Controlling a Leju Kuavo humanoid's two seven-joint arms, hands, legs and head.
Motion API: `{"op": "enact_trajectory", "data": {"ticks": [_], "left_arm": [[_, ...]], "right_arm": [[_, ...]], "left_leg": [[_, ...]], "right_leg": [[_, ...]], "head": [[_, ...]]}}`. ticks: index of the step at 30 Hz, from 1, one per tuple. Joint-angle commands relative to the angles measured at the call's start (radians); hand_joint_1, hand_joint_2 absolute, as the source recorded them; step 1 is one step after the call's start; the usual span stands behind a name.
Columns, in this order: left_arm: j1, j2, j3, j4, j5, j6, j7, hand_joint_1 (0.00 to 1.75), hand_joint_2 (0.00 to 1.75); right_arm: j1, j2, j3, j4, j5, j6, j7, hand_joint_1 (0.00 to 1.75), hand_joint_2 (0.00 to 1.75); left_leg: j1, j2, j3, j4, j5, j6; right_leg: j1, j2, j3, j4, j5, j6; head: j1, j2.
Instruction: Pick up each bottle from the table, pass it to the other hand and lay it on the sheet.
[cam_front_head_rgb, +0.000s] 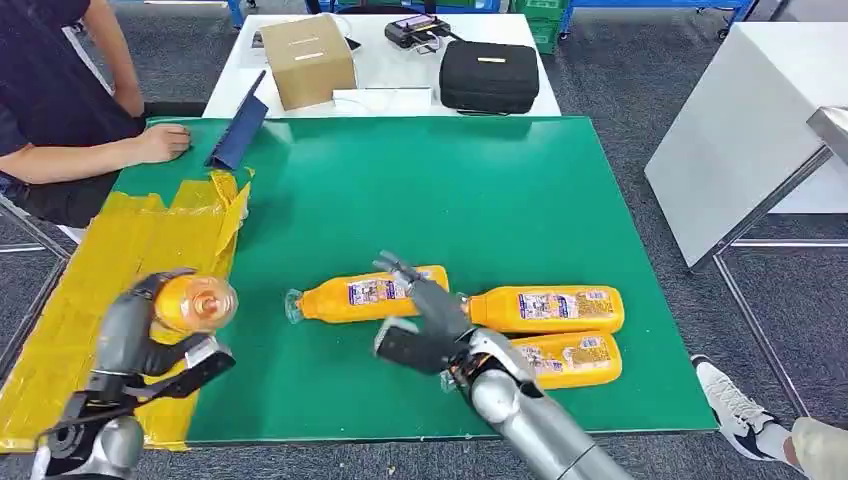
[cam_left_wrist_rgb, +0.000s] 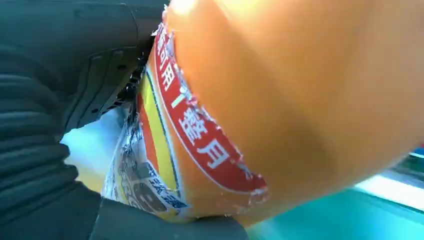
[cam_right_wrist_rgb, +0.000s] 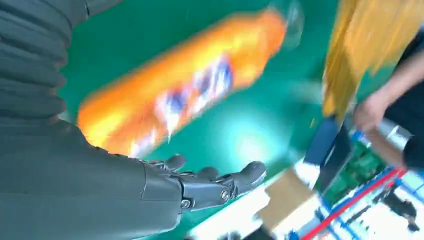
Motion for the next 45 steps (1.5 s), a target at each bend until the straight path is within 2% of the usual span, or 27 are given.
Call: {"op": "enact_trajectory", "data": {"ticks": [1,6,12,15,16,25,29,30,31,36,40,45], "left_arm": [[-0.093,0.079,0.087,0.219,-0.184,0.041,0.077,1.75,1.75],[-0.103,0.072,0.052,0.228,-0.206,0.034,0.096,1.75,1.75],[-0.152,0.131,-0.041,0.319,-0.269,-0.076,0.114,1.75,1.75],[-0.183,0.164,-0.110,0.375,-0.244,-0.165,0.069,1.75,1.75],[-0.206,0.184,-0.147,0.412,-0.183,-0.223,0.012,1.75,1.75],[-0.216,0.195,-0.156,0.426,-0.168,-0.224,0.007,1.75,1.75],[-0.249,0.235,-0.240,0.474,-0.032,-0.289,-0.118,1.75,1.75],[-0.257,0.235,-0.257,0.486,0.008,-0.280,-0.141,1.55,1.75],[-0.272,0.228,-0.267,0.508,0.020,-0.299,-0.144,0.00,0.00],[-0.336,0.221,-0.339,0.553,0.142,-0.311,-0.210,0.00,0.00],[-0.371,0.202,-0.324,0.558,0.280,-0.363,-0.297,0.00,0.00],[-0.364,0.101,-0.237,0.496,0.500,-0.403,-0.443,0.00,0.00]], "right_arm": [[-0.150,-0.054,-0.081,0.070,0.004,0.024,0.013,0.00,1.75],[-0.137,-0.056,-0.078,0.069,0.002,0.020,0.013,0.00,1.75],[-0.188,-0.050,-0.047,0.122,0.017,0.032,0.042,0.00,1.75],[-0.230,-0.046,-0.020,0.187,0.023,0.061,0.065,0.00,1.75],[-0.263,-0.045,0.005,0.239,0.026,0.094,0.074,0.00,1.75],[-0.276,-0.041,0.005,0.264,0.022,0.098,0.069,0.00,1.75],[-0.345,-0.027,0.064,0.377,0.031,0.157,0.072,0.00,1.75],[-0.367,-0.015,0.082,0.423,0.032,0.162,0.060,0.00,1.75],[-0.380,-0.007,0.095,0.446,0.037,0.174,0.059,0.00,1.75],[-0.446,0.059,0.168,0.608,0.070,0.169,0.052,0.00,1.75],[-0.471,0.075,0.213,0.670,0.092,0.199,0.048,0.00,1.75],[-0.482,0.092,0.295,0.760,0.147,0.262,0.060,0.00,1.75]], "left_leg": [[-0.001,-0.002,0.001,-0.001,0.001,0.000],[0.000,-0.004,0.000,0.000,0.001,0.001],[0.000,-0.004,-0.002,0.000,0.001,0.000],[-0.001,-0.004,-0.002,0.000,0.002,0.000],[-0.001,-0.004,-0.003,0.000,0.002,0.000],[-0.001,-0.003,-0.002,0.000,0.001,0.000],[-0.001,-0.003,-0.003,0.000,0.002,0.000],[-0.001,-0.004,-0.003,0.001,0.001,0.000],[-0.001,-0.003,-0.003,0.001,0.002,0.000],[-0.001,-0.004,-0.003,0.000,0.003,0.000],[-0.001,-0.005,-0.003,0.001,0.004,-0.001],[-0.001,-0.006,-0.003,0.000,0.004,0.000]], "right_leg": [[-0.001,0.003,0.001,0.000,0.000,-0.001],[-0.001,0.001,0.001,0.000,-0.001,0.000],[-0.002,0.001,-0.002,0.001,0.000,-0.001],[-0.002,0.001,-0.002,0.001,0.000,-0.001],[-0.002,0.000,-0.002,0.001,0.000,-0.001],[-0.001,0.001,-0.002,0.002,0.000,0.000],[-0.001,0.001,-0.003,0.002,0.000,0.000],[-0.002,0.002,-0.003,0.003,-0.001,0.000],[-0.002,0.002,-0.003,0.003,0.000,0.000],[-0.002,0.002,-0.003,0.003,0.000,-0.001],[-0.002,-0.001,-0.003,0.003,0.000,0.000],[-0.002,-0.001,-0.002,0.003,0.000,0.000]], "head": [[0.000,0.000],[0.000,0.000],[0.001,0.000],[0.000,0.000],[0.001,0.000],[0.000,0.000],[0.000,0.000],[0.000,0.000],[0.001,0.000],[0.001,0.000],[0.000,0.000],[0.000,0.000]]}}
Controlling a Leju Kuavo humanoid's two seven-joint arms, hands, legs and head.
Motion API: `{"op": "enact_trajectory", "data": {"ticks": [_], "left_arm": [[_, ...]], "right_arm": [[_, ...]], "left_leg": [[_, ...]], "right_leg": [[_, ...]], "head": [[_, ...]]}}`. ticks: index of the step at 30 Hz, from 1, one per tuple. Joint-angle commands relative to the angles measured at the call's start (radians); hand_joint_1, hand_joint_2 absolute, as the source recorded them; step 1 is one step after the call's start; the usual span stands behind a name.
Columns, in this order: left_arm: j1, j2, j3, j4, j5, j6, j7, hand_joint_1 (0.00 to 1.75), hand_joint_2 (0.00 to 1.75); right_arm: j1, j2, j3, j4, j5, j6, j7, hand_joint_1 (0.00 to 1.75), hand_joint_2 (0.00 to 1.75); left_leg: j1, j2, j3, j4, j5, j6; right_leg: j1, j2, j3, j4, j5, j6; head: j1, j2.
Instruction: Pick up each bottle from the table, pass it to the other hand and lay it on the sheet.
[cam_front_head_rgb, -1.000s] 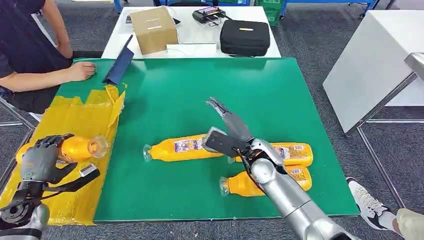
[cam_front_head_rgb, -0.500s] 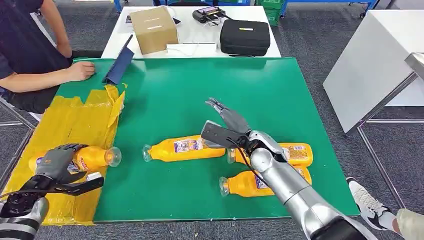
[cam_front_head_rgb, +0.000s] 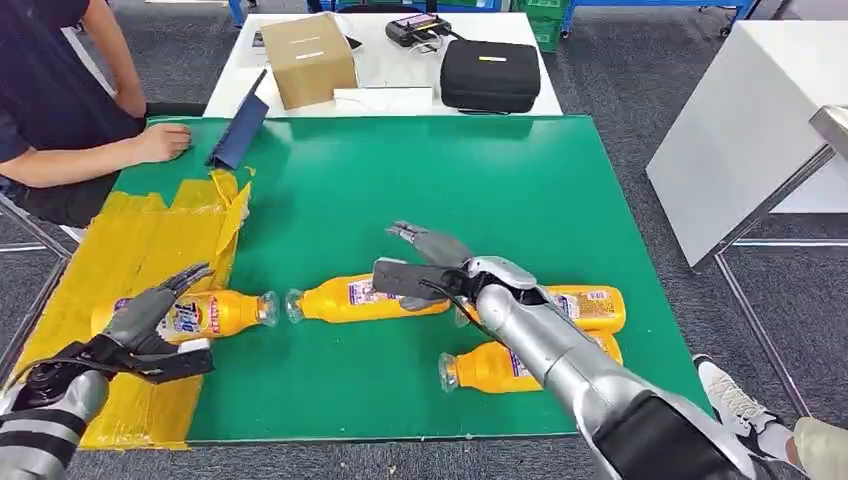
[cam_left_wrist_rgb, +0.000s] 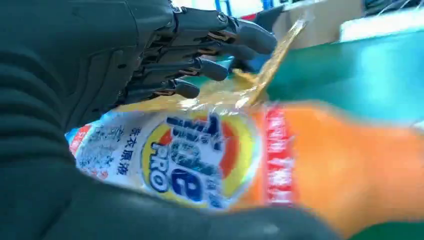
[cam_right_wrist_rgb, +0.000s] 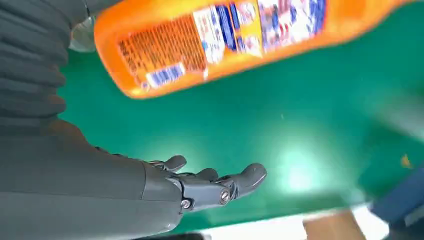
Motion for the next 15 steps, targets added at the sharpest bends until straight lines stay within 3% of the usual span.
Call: {"op": "enact_trajectory", "data": {"ticks": [1,3,10,15], "left_arm": [[-0.080,-0.147,0.042,0.025,0.258,-0.067,-0.162,0.00,0.00],[-0.070,-0.192,0.072,-0.029,0.362,-0.120,-0.189,0.00,0.00],[-0.055,-0.195,0.067,-0.083,0.464,-0.146,-0.189,0.00,0.00],[-0.070,-0.248,0.062,-0.136,0.580,-0.172,-0.189,0.00,0.00]], "right_arm": [[-0.098,0.046,0.183,0.284,0.058,0.061,0.010,0.00,1.75],[-0.083,0.060,0.204,0.314,0.082,0.042,0.015,0.00,1.75],[-0.077,0.069,0.208,0.326,0.091,0.045,0.027,0.00,1.75],[-0.025,0.105,0.271,0.383,0.187,0.049,0.103,0.00,1.75]], "left_leg": [[0.000,-0.005,0.001,-0.001,0.001,0.000],[0.000,-0.006,0.000,0.000,0.001,0.000],[-0.001,-0.004,-0.001,0.001,0.000,0.000],[-0.001,-0.006,0.001,0.000,0.000,0.000]], "right_leg": [[-0.001,-0.001,0.002,0.000,-0.001,0.000],[-0.001,-0.002,0.002,0.000,-0.001,0.000],[-0.001,0.001,0.000,0.000,-0.001,-0.001],[0.000,-0.001,0.002,-0.001,-0.001,0.000]], "head": [[0.000,0.000],[0.000,0.000],[0.000,0.000],[0.000,0.000]]}}
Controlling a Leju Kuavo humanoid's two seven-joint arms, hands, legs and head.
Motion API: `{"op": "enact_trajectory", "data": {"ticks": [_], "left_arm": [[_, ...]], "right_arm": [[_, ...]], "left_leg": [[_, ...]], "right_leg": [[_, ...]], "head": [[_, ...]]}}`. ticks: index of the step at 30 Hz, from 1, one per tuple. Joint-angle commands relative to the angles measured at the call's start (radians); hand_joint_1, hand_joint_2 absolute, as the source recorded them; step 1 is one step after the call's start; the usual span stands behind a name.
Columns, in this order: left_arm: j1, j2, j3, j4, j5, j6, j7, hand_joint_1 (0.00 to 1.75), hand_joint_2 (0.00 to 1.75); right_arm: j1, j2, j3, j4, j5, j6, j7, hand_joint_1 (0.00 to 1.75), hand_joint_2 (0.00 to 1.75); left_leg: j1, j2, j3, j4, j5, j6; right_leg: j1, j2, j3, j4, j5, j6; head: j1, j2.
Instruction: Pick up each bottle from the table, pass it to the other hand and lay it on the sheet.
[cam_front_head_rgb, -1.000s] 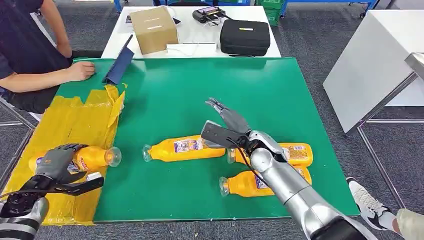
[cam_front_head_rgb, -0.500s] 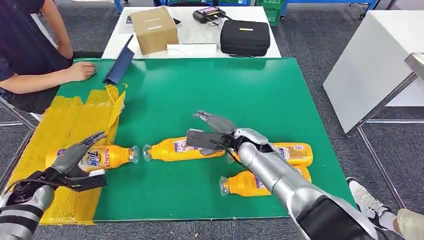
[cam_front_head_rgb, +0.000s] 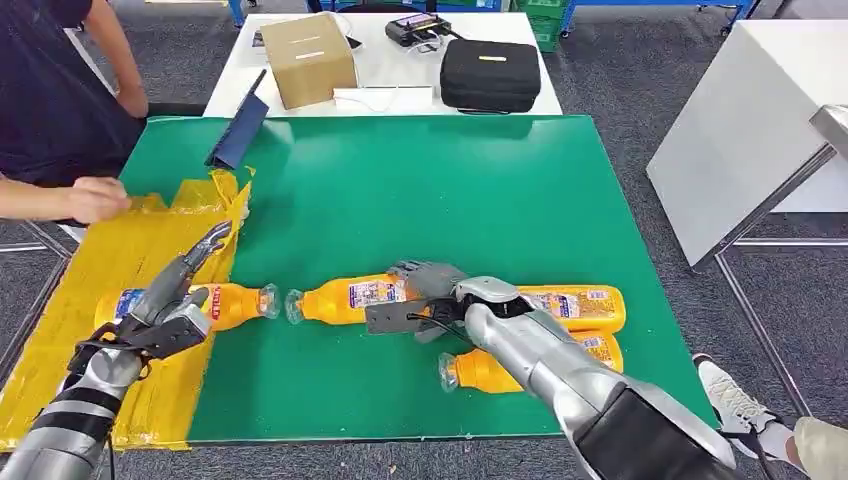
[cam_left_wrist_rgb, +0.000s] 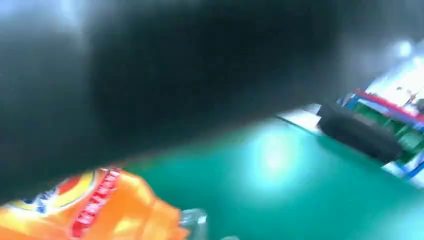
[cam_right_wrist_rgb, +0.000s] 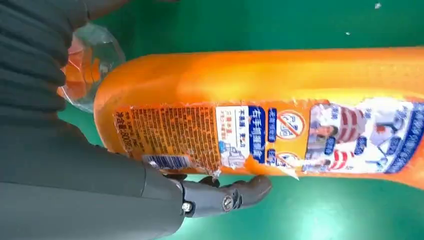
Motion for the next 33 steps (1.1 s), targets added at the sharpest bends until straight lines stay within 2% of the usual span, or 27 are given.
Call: {"op": "enact_trajectory", "data": {"ticks": [1,2,3,5,6,7,13,21,24,27,29,30,31,32,33], "left_arm": [[-0.052,-0.131,0.029,-0.064,0.147,-0.061,-0.027,0.00,0.00],[-0.057,-0.144,0.031,-0.067,0.162,-0.071,-0.027,0.00,0.00],[-0.063,-0.151,0.030,-0.059,0.161,-0.072,-0.027,0.00,0.00],[-0.065,-0.153,0.029,-0.056,0.159,-0.071,-0.027,0.00,0.00],[-0.068,-0.153,0.026,-0.055,0.162,-0.075,-0.027,0.00,0.00],[-0.070,-0.158,0.032,-0.055,0.187,-0.088,-0.027,0.00,0.00],[-0.040,-0.214,0.168,-0.078,0.258,-0.179,-0.022,0.00,0.00],[-0.036,-0.216,0.172,-0.084,0.259,-0.183,-0.021,0.00,0.00],[-0.014,-0.241,0.223,-0.115,0.320,-0.244,0.004,0.00,0.00],[0.034,-0.257,0.278,-0.170,0.401,-0.303,0.063,0.00,0.00],[0.089,-0.265,0.323,-0.229,0.489,-0.358,0.100,0.00,0.00],[0.106,-0.266,0.332,-0.248,0.499,-0.366,0.106,0.00,0.00],[0.132,-0.274,0.348,-0.274,0.515,-0.367,0.128,0.00,1.75],[0.150,-0.281,0.356,-0.286,0.542,-0.380,0.155,0.00,1.75],[0.164,-0.283,0.354,-0.301,0.544,-0.380,0.158,0.00,1.75]], "right_arm": [[0.032,0.053,0.150,0.184,0.130,0.008,0.123,0.00,1.75],[0.050,0.057,0.158,0.194,0.151,0.005,0.146,0.00,1.75],[0.066,0.056,0.157,0.198,0.154,-0.009,0.153,0.47,1.75],[0.076,0.054,0.156,0.200,0.153,-0.014,0.152,0.47,1.75],[0.077,0.055,0.154,0.206,0.156,-0.017,0.162,1.75,1.75],[0.083,0.050,0.140,0.208,0.150,-0.024,0.170,1.75,1.75],[0.081,0.043,0.035,0.199,0.134,-0.132,0.188,1.75,1.75],[0.080,0.043,0.031,0.197,0.135,-0.133,0.190,1.75,1.75],[0.086,0.050,-0.038,0.183,0.115,-0.212,0.201,1.75,1.75],[0.101,0.054,-0.162,0.133,0.059,-0.384,0.131,1.75,1.75],[0.134,0.056,-0.308,0.030,-0.027,-0.528,-0.026,1.75,1.75],[0.145,0.056,-0.347,-0.008,-0.036,-0.525,-0.047,1.75,1.75],[0.208,0.064,-0.461,-0.155,-0.122,-0.566,-0.166,1.75,1.75],[0.266,0.072,-0.528,-0.295,-0.189,-0.560,-0.238,1.75,1.75],[0.298,0.065,-0.526,-0.379,-0.177,-0.540,-0.205,1.75,1.75]], "left_leg": [[0.001,-0.005,0.001,0.000,0.000,0.000],[0.001,-0.005,0.002,-0.001,0.000,0.000],[0.001,-0.007,0.004,-0.002,0.000,0.000],[0.001,-0.005,0.003,-0.001,0.000,0.000],[0.001,-0.007,0.003,-0.001,0.000,0.000],[0.001,-0.004,0.004,-0.002,0.000,0.000],[0.001,-0.002,0.010,-0.001,0.001,0.000],[0.001,-0.001,0.009,-0.002,0.004,0.002],[0.001,-0.001,0.009,-0.002,0.004,0.002],[0.000,0.003,0.010,-0.001,0.003,0.002],[0.000,0.003,0.009,-0.001,0.003,0.002],[0.000,0.002,0.008,-0.001,0.004,0.002],[0.000,0.003,0.007,-0.001,0.003,0.002],[0.000,0.002,0.005,-0.001,0.003,0.002],[0.000,0.005,0.005,-0.002,0.003,0.002]], "right_leg": [[0.000,-0.001,0.003,-0.001,-0.001,0.000],[0.000,-0.001,0.004,-0.002,-0.001,0.000],[0.001,-0.001,0.006,-0.003,-0.001,0.000],[0.001,-0.002,0.004,-0.002,-0.001,0.000],[0.000,-0.002,0.005,-0.002,-0.001,0.000],[0.000,0.000,0.006,-0.003,0.000,0.000],[0.000,0.000,0.007,-0.003,0.000,-0.001],[0.000,0.002,0.008,-0.003,0.003,-0.002],[-0.001,0.002,0.008,-0.003,0.004,-0.001],[-0.002,0.004,0.008,-0.002,0.004,-0.001],[-0.002,0.005,0.007,-0.002,0.004,-0.001],[-0.002,0.005,0.006,-0.002,0.004,-0.001],[-0.002,0.008,0.005,-0.002,0.005,-0.001],[-0.002,0.008,0.003,-0.001,0.005,-0.001],[-0.003,0.011,0.003,-0.001,0.005,-0.001]], "head": [[0.000,0.000],[0.000,0.000],[0.000,0.000],[0.000,0.000],[0.002,0.000],[-0.001,0.000],[0.000,0.000],[0.000,0.000],[0.000,0.000],[0.000,0.000],[0.000,0.000],[0.000,0.000],[0.000,0.000],[0.000,0.000],[0.000,0.000]]}}
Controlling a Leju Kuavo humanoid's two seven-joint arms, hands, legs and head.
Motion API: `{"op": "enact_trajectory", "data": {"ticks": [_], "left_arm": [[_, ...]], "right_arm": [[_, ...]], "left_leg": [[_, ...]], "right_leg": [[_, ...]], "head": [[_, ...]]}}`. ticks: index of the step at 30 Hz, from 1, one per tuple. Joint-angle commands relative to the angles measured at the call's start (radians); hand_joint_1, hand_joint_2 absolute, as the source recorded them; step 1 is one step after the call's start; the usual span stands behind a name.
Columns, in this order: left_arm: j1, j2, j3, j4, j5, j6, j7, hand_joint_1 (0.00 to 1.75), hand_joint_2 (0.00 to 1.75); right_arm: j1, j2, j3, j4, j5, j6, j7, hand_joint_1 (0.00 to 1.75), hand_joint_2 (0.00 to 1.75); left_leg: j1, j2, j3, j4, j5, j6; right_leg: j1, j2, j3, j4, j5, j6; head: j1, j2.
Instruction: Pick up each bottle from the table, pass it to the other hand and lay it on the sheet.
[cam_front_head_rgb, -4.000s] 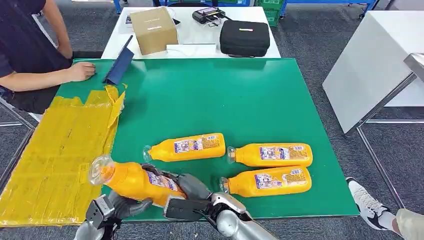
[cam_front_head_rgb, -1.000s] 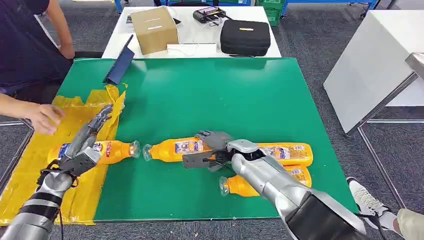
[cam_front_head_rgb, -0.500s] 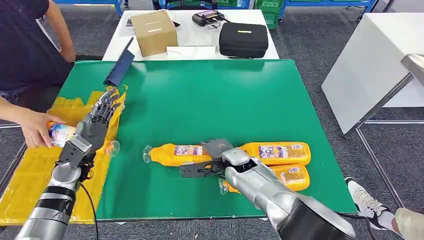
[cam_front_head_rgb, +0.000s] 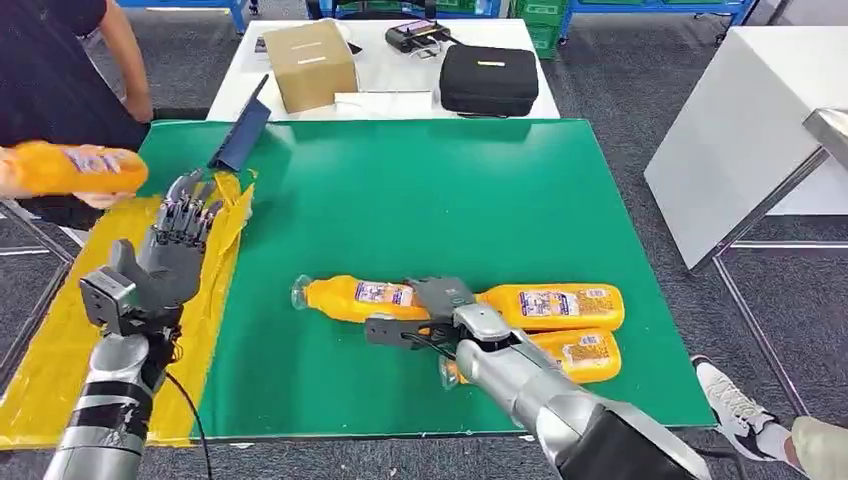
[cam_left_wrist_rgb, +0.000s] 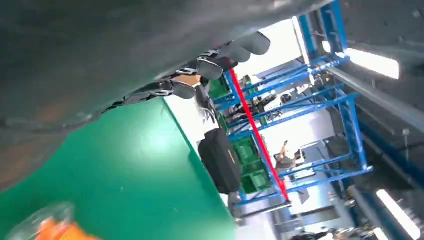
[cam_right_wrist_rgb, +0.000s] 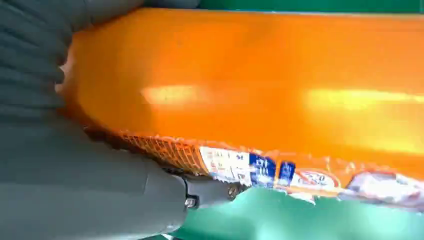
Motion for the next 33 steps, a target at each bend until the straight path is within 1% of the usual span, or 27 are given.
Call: {"op": "enact_trajectory", "data": {"ticks": [1,2,3,5,6,7,10,14,18,20,21,24,25,26,27,32,33], "left_arm": [[0.151,-0.084,0.151,-0.161,0.157,-0.090,0.094,0.00,1.75],[0.161,-0.090,0.147,-0.174,0.159,-0.090,0.096,0.00,1.75],[0.173,-0.101,0.143,-0.187,0.176,-0.096,0.107,0.00,1.75],[0.198,-0.115,0.125,-0.217,0.181,-0.095,0.112,0.00,1.75],[0.205,-0.119,0.117,-0.227,0.176,-0.087,0.113,0.00,1.75],[0.211,-0.122,0.109,-0.235,0.174,-0.087,0.115,0.00,1.75],[0.236,-0.132,0.069,-0.269,0.164,-0.088,0.110,0.00,1.75],[0.258,-0.135,0.028,-0.295,0.137,-0.073,0.106,0.00,1.75],[0.272,-0.130,-0.007,-0.317,0.091,-0.050,0.080,0.00,1.75],[0.270,-0.122,-0.031,-0.321,0.061,-0.048,0.061,0.00,1.75],[0.267,-0.121,-0.044,-0.317,0.056,-0.051,0.059,0.00,1.75],[0.267,-0.121,-0.047,-0.315,0.056,-0.051,0.059,0.00,1.75],[0.268,-0.120,-0.049,-0.314,0.056,-0.054,0.059,0.00,1.75],[0.271,-0.120,-0.052,-0.317,0.054,-0.055,0.055,0.00,1.75],[0.277,-0.120,-0.056,-0.322,0.054,-0.059,0.052,0.00,1.75],[0.297,-0.120,-0.079,-0.341,0.033,-0.056,0.036,0.00,1.75],[0.298,-0.119,-0.084,-0.341,0.032,-0.058,0.034,0.00,1.75]], "right_arm": [[0.264,0.004,-0.485,-0.643,-0.245,-0.134,-0.324,1.75,1.75],[0.293,0.007,-0.489,-0.718,-0.267,-0.116,-0.334,1.75,1.75],[0.322,0.009,-0.480,-0.799,-0.286,-0.098,-0.345,1.75,1.75],[0.358,0.010,-0.445,-0.887,-0.284,-0.089,-0.349,1.75,1.75],[0.367,0.012,-0.431,-0.905,-0.283,-0.089,-0.345,1.75,1.75],[0.372,0.012,-0.415,-0.912,-0.281,-0.082,-0.348,1.75,1.75],[0.397,0.016,-0.356,-0.937,-0.264,-0.072,-0.361,1.75,1.75],[0.409,0.018,-0.313,-0.950,-0.245,-0.075,-0.362,1.75,1.75],[0.377,0.024,-0.277,-0.901,-0.237,-0.038,-0.335,1.75,1.75],[0.333,0.023,-0.236,-0.835,-0.265,0.086,-0.280,1.75,1.75],[0.295,0.040,-0.197,-0.760,-0.261,0.124,-0.275,1.75,1.75],[0.290,0.053,-0.189,-0.734,-0.254,0.107,-0.281,1.75,1.75],[0.277,0.051,-0.160,-0.716,-0.236,0.117,-0.281,1.75,1.75],[0.275,0.055,-0.134,-0.707,-0.224,0.136,-0.277,1.75,1.75],[0.266,0.062,-0.084,-0.688,-0.200,0.159,-0.264,1.75,1.75],[0.260,0.088,0.070,-0.620,-0.163,0.184,-0.235,1.75,1.75],[0.262,0.091,0.093,-0.603,-0.162,0.186,-0.232,1.75,1.75]], "left_leg": [[0.000,0.003,-0.003,0.000,-0.001,-0.001],[0.000,0.003,-0.004,0.000,-0.002,-0.001],[0.000,0.001,-0.004,0.000,-0.001,-0.001],[0.000,-0.003,-0.006,0.001,-0.002,-0.001],[0.000,-0.005,-0.009,0.001,-0.001,0.000],[0.000,-0.006,-0.009,0.001,-0.002,0.000],[0.000,-0.005,-0.014,0.001,-0.001,0.000],[-0.001,-0.005,-0.015,0.000,0.000,0.000],[0.000,-0.005,-0.014,0.000,-0.001,0.000],[0.000,-0.005,-0.014,0.001,-0.001,0.000],[0.000,-0.004,-0.015,0.001,0.000,0.000],[-0.001,-0.003,-0.014,0.000,0.000,0.000],[-0.001,-0.003,-0.014,0.000,0.000,0.000],[0.000,-0.004,-0.013,0.000,0.000,0.000],[0.000,-0.003,-0.014,0.000,0.000,0.000],[0.000,-0.001,-0.012,-0.001,-0.001,0.000],[0.000,-0.002,-0.013,-0.001,-0.001,0.000]], "right_leg": [[0.000,0.008,-0.004,0.000,0.001,0.000],[0.000,0.009,-0.005,0.001,0.000,0.000],[0.000,0.004,-0.005,0.001,0.000,0.000],[0.000,0.003,-0.006,0.002,-0.003,0.000],[0.000,0.000,-0.008,0.001,-0.002,0.001],[0.000,0.000,-0.008,0.001,-0.002,0.001],[0.000,-0.001,-0.012,0.000,-0.001,0.001],[0.000,-0.002,-0.014,0.000,-0.001,0.001],[0.000,0.000,-0.013,0.000,-0.001,0.000],[0.000,0.001,-0.013,0.001,-0.001,0.000],[0.000,0.001,-0.014,0.001,0.000,0.000],[0.000,0.002,-0.014,0.000,0.000,0.000],[0.000,0.000,-0.014,0.000,0.000,0.000],[0.000,0.002,-0.013,0.000,-0.001,0.000],[0.000,0.001,-0.014,0.000,0.000,0.000],[0.000,0.005,-0.012,0.000,-0.001,0.000],[0.000,0.003,-0.012,0.000,-0.001,0.000]], "head": [[0.000,0.000],[0.000,0.000],[0.000,0.000],[0.000,0.000],[0.000,0.000],[-0.001,0.000],[0.000,0.000],[0.000,0.000],[0.000,0.000],[0.000,0.000],[0.000,0.000],[0.000,0.000],[-0.001,0.000],[0.000,0.000],[0.000,0.000],[0.000,0.000],[0.000,0.000]]}}
